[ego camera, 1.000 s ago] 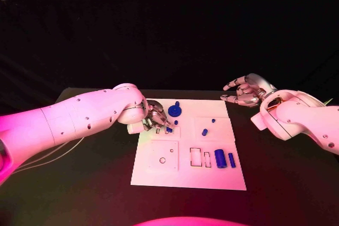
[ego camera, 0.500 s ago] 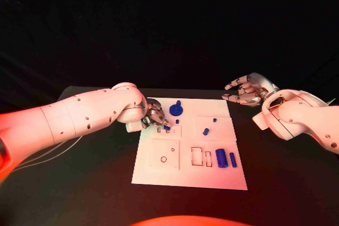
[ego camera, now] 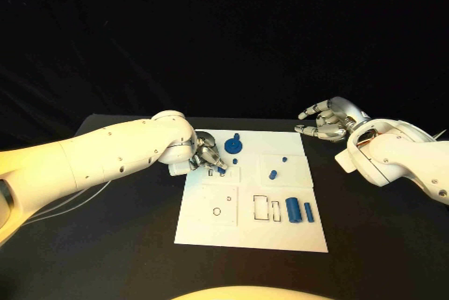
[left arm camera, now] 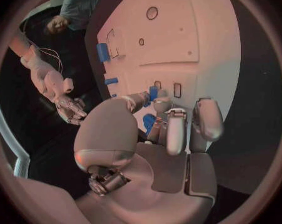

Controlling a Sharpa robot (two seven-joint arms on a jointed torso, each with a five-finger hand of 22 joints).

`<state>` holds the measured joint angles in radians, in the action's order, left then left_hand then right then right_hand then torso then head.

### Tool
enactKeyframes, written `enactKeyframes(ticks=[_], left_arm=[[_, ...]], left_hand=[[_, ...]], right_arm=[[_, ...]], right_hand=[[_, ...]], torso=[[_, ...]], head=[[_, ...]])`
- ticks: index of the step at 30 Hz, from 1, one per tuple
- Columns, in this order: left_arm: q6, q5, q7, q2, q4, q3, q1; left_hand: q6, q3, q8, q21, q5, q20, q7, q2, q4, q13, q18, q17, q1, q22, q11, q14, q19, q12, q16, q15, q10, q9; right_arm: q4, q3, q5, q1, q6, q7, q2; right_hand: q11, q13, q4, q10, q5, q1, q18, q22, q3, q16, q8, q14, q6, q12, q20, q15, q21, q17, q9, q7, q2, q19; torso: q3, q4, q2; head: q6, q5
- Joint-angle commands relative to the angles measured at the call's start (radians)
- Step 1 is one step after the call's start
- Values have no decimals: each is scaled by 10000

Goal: Assemble the parts on the task board

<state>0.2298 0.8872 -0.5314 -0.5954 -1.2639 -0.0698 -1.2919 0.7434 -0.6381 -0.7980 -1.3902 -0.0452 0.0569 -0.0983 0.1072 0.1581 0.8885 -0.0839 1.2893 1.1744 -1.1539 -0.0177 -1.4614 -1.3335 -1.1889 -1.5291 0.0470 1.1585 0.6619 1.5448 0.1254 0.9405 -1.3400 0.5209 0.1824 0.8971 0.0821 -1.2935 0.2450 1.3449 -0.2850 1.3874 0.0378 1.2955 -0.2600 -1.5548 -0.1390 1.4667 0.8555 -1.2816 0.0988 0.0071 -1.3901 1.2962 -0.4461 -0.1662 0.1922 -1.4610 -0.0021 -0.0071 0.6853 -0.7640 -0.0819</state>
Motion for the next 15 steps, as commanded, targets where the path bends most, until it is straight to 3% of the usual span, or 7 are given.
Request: enactKeyframes(ticks=[1,15], left_arm=[[37,89,6,30,-39,-7,-3],[250,421,-44,32,-57,-91,2]], left_hand=[[254,-1734,-568,-206,-292,-52,303,-62,-557,210,45,2336,104,-205,206,-926,-142,-175,-152,125,455,1256],[265,-1756,-568,-208,-290,-54,308,-50,-577,218,46,2347,89,-212,211,-930,-146,-179,-158,129,464,1264]], right_arm=[[3,-2,13,-1,-28,-19,-5],[19,-1,12,-1,-48,-21,6]], right_hand=[[-14,21,204,-155,-184,88,75,1588,-12,150,-69,874,41,71,93,-18,124,2118,62,-16,52,-228],[-14,21,204,-155,-184,88,75,1588,-12,150,-69,874,41,71,93,-18,124,2118,62,-16,52,-228]], torso=[[0,4,-2],[-13,6,10]], head=[[8,10],[-23,16]])
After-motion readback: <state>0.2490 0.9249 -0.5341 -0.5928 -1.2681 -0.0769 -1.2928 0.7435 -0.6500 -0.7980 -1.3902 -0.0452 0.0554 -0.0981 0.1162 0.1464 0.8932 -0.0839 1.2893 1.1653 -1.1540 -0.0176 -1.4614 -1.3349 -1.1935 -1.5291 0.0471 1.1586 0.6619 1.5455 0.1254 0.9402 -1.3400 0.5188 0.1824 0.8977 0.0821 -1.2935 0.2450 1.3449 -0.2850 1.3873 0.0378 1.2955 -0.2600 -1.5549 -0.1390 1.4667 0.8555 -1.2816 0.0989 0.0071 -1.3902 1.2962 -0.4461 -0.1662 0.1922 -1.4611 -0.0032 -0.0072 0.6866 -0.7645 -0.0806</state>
